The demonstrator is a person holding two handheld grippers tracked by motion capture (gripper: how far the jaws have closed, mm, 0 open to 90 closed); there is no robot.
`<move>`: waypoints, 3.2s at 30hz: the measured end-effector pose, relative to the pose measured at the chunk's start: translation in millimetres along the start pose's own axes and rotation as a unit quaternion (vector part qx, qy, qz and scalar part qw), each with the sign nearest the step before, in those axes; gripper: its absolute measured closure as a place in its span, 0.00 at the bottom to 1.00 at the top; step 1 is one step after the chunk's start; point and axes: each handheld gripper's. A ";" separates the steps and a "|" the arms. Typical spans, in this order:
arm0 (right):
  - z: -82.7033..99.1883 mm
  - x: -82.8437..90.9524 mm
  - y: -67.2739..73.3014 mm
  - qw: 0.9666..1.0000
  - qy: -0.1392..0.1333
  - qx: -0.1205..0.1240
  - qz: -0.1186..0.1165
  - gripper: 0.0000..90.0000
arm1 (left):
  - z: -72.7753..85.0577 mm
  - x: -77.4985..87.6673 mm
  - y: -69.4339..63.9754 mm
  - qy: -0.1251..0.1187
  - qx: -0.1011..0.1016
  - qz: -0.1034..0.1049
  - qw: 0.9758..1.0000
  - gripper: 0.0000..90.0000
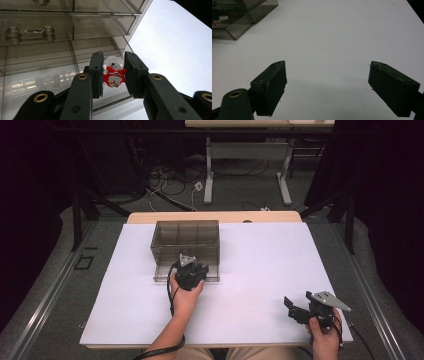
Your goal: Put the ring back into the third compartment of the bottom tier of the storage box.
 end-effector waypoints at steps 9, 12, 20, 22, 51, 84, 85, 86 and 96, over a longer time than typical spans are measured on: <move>0.2 0.7 -1.1 1.000 0.000 0.001 0.003 0.16 | -0.5 -2.8 -1.9 -0.003 0.000 0.001 1.000 0.76; 0.4 0.7 -1.5 1.000 -0.002 -0.001 0.003 0.16 | -0.5 -3.0 -1.7 -0.004 0.000 0.000 1.000 0.76; 0.2 0.9 -0.9 1.000 -0.001 0.000 0.001 0.16 | -1.9 -0.6 -3.5 -0.006 -0.006 0.001 1.000 0.70; 0.2 0.6 -0.8 1.000 -0.003 0.000 0.001 0.16 | -2.8 0.6 -4.1 -0.006 -0.009 0.000 1.000 0.69; 0.8 -0.2 -0.3 1.000 -0.002 -0.003 -0.003 0.16 | -18.1 19.4 -19.5 -0.040 -0.025 0.019 0.999 0.40; 0.6 1.0 0.1 1.000 -0.004 -0.004 0.002 0.16 | -28.6 66.3 -29.5 -0.081 -0.053 0.032 0.995 0.01; 0.4 1.3 -0.1 1.000 -0.004 -0.002 0.002 0.16 | -28.3 68.4 -29.7 -0.083 -0.055 0.032 0.995 0.01; 0.4 1.3 -0.3 1.000 -0.004 -0.001 0.004 0.16 | -27.9 70.2 -29.9 -0.085 -0.056 0.031 0.994 0.01; 0.6 1.6 0.3 1.000 -0.004 -0.001 0.004 0.16 | -24.8 93.4 -22.9 -0.098 -0.068 0.027 0.993 0.01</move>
Point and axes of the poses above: each handheld gripper's, and its own axes: x roughly backward along the jaws, z roughly out of its underside, y roughly to its left, and after that the axes turned 11 degrees about z, right-handed
